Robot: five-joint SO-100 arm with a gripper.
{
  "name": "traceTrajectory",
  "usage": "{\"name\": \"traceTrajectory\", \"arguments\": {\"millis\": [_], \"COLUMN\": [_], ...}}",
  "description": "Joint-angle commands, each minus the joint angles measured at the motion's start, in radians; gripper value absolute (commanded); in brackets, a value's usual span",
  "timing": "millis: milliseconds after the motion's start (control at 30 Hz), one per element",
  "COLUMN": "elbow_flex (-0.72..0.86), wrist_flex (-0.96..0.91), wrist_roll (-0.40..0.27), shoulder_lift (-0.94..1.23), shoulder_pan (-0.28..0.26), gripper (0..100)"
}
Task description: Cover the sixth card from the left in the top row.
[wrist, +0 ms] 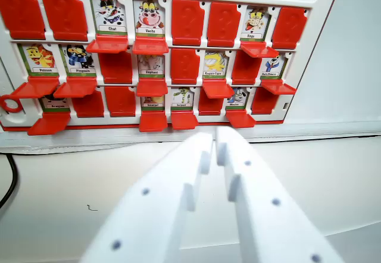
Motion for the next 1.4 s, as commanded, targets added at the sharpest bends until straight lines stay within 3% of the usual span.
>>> {"name": "traceTrajectory", "arguments": {"millis": [0,267,433,1367], "elbow_flex": [0.023,0.100,0.067,0.100], "wrist_flex": [0.029,0.095,0.129,0.130], "wrist_roll": [0.040,0.067,0.129,0.121], "shoulder_lift": [0.175,0.319,0.341,0.382], "shoulder_pan": [0.002,-0.020,-0.051,-0.051], "gripper": [0,0,0,0]}}
